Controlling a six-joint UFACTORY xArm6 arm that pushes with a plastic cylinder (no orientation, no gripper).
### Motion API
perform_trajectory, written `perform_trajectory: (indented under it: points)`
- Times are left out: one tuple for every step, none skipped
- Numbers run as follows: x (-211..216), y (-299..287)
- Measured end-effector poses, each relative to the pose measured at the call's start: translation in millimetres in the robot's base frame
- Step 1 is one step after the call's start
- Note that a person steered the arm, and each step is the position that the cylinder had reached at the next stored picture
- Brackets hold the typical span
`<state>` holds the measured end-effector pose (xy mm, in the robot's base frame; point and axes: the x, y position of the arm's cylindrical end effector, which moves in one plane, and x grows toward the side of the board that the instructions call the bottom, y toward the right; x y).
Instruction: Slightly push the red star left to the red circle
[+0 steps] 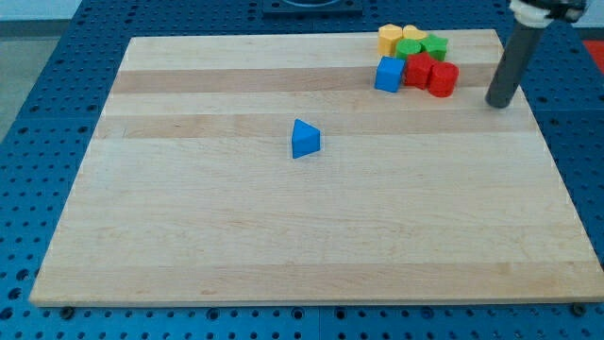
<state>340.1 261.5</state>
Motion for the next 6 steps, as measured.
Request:
perform_trajectory:
  points:
    - [-41.5,3.4]
    - [-55.3,3.4]
    - [-59.1,-2.4]
    - [-68.6,-40.7]
    - [-68.6,-67.8]
    - [-68.6,-71.6]
